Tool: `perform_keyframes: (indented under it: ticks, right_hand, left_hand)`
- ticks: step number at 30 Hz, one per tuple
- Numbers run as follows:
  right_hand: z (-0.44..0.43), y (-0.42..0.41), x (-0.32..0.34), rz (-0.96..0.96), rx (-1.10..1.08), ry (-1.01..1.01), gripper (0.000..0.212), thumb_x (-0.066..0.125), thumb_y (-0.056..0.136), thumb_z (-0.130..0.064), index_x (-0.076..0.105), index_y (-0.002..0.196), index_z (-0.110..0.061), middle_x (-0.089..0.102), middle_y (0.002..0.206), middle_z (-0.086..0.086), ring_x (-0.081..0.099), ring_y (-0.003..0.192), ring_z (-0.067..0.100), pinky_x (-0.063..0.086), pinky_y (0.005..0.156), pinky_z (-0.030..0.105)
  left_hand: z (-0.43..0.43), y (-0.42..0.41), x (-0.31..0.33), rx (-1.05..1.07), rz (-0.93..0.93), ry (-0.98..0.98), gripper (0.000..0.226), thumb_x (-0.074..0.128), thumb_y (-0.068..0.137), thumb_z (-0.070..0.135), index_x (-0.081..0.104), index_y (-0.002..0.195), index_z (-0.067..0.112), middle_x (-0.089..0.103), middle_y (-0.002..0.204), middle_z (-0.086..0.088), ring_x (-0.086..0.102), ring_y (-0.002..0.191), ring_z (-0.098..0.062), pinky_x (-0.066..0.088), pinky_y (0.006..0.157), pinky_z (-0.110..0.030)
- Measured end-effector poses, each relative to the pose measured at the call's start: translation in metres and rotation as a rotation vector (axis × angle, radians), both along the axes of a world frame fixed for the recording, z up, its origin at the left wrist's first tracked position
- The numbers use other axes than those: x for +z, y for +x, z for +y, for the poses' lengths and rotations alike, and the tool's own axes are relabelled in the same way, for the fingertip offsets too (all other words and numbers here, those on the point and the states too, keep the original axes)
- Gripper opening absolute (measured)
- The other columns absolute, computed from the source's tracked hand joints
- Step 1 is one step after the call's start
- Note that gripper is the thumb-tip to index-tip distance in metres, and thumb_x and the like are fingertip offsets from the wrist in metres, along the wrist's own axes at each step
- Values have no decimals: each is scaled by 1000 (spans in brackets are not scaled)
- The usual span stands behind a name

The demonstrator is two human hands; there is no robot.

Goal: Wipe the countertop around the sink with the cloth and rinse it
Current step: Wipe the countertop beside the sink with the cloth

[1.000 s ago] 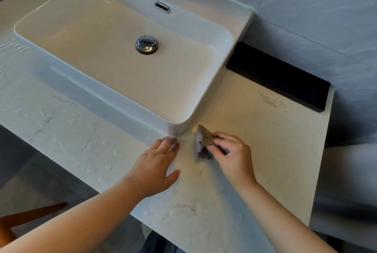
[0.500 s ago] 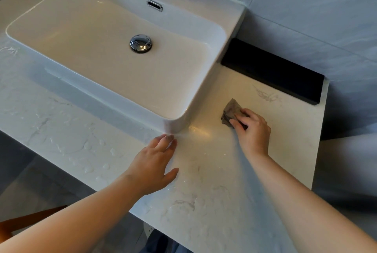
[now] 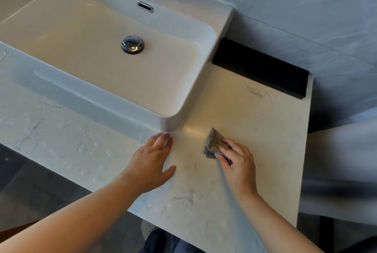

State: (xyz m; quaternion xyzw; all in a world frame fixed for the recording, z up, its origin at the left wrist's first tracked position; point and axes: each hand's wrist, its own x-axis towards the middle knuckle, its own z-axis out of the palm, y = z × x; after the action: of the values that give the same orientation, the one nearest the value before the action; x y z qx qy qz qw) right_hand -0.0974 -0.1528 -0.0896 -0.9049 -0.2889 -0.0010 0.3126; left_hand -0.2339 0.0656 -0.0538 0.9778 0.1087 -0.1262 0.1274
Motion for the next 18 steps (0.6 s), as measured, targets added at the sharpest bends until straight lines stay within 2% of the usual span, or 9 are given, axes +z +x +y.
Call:
perform_keyframes:
  ticks: [2, 5, 7, 11, 13, 16, 18]
  right_hand:
    - [-1, -7, 3, 29, -3, 16, 23, 74, 77, -12, 75, 99, -16, 69, 112, -1, 61, 96, 24, 51, 82, 41]
    - [2, -12, 19, 192, -63, 111, 24, 75, 76, -5, 76, 98, -14, 68, 102, -14, 64, 96, 17, 49, 84, 28]
    - [-1, -9, 32, 296, -98, 207, 20, 72, 79, -5, 76, 97, -14, 69, 96, -23, 66, 90, 8, 53, 81, 28]
    - [-14, 13, 57, 301, -193, 333, 18, 69, 82, -4, 76, 96, -15, 68, 81, -30, 62, 79, -3, 49, 76, 21]
    - [-19, 31, 64, 254, -200, 313, 17, 69, 83, -7, 75, 95, -16, 69, 78, -22, 62, 77, 0, 50, 73, 23]
    - [-25, 67, 65, 179, -224, 243, 17, 68, 84, -12, 74, 100, -14, 72, 87, -8, 67, 82, 8, 53, 73, 28]
    - [-29, 89, 60, 147, -236, 211, 19, 68, 84, -13, 74, 102, -12, 73, 91, -5, 67, 84, 10, 54, 73, 26]
  left_hand:
    - [1, 0, 1, -8, 5, -4, 78, 31, 87, 65, 20, 150, 19, 16, 156, 3, 15, 142, -18, 24, 115, -30]
    - [1, 0, 4, -17, 14, -11, 84, 27, 83, 66, 18, 151, 18, 13, 157, 2, 11, 143, -19, 22, 115, -31]
    - [2, 1, 5, -28, 15, -3, 86, 27, 82, 68, 15, 151, 17, 11, 158, 2, 9, 144, -18, 20, 115, -31]
    - [-1, 1, 4, -19, 22, -6, 88, 34, 84, 68, 14, 151, 15, 12, 157, 0, 8, 144, -20, 21, 115, -32]
    - [-3, 1, 4, -20, 23, -5, 92, 31, 81, 72, 15, 151, 14, 14, 157, -2, 8, 144, -21, 21, 115, -33]
    - [-5, 0, 2, -12, 31, 2, 101, 18, 73, 79, 15, 151, 13, 14, 157, -2, 9, 144, -22, 20, 114, -33]
    - [-6, 1, 1, -13, 15, 25, 105, 13, 70, 80, 17, 150, 13, 16, 157, -3, 10, 144, -23, 18, 114, -32]
